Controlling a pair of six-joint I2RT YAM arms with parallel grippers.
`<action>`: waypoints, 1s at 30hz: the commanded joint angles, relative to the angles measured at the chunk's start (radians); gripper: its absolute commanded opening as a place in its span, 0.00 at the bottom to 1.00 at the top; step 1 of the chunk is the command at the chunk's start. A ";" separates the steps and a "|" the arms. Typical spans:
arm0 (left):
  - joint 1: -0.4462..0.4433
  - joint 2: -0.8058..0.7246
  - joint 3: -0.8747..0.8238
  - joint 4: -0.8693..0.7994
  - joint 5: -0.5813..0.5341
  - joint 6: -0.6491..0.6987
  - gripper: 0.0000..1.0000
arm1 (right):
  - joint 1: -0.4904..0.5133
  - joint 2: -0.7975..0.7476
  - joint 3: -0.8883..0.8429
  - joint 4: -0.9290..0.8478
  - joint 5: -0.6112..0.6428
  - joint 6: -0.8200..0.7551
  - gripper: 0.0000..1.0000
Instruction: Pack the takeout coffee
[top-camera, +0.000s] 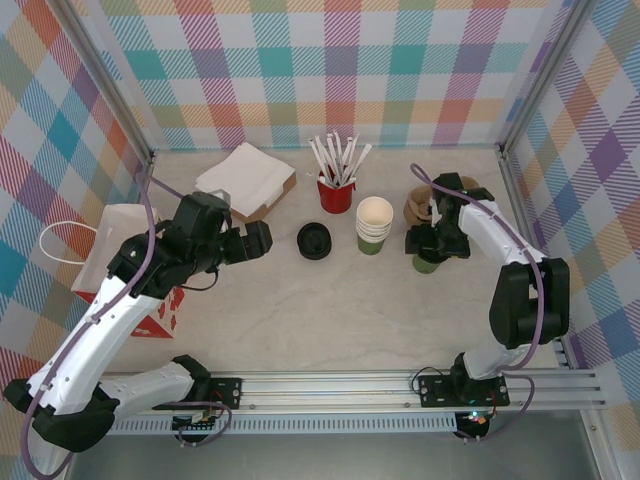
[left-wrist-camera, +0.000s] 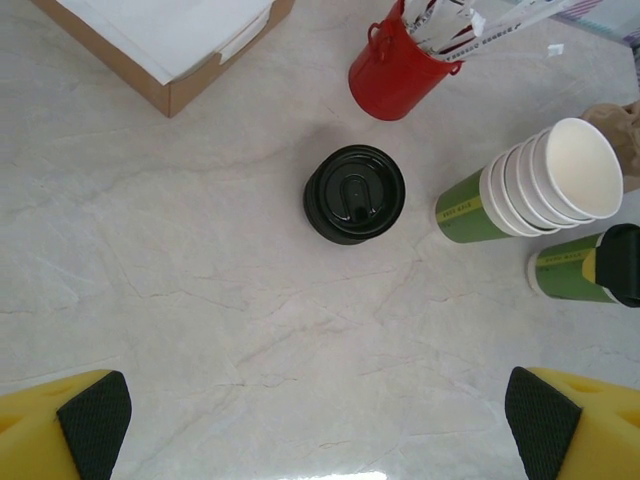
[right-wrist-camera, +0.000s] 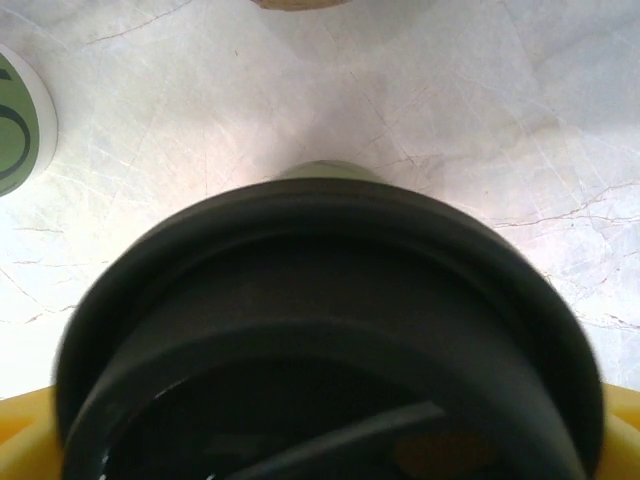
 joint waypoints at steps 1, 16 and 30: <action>0.014 0.015 0.078 -0.059 -0.048 0.024 0.98 | -0.009 -0.007 0.023 -0.016 0.000 -0.022 0.99; 0.237 0.222 0.516 -0.464 -0.192 0.251 1.00 | -0.011 -0.348 0.026 -0.068 0.003 0.003 1.00; 0.686 0.172 0.221 -0.262 -0.092 0.424 1.00 | -0.010 -0.444 -0.013 -0.077 -0.073 -0.014 0.98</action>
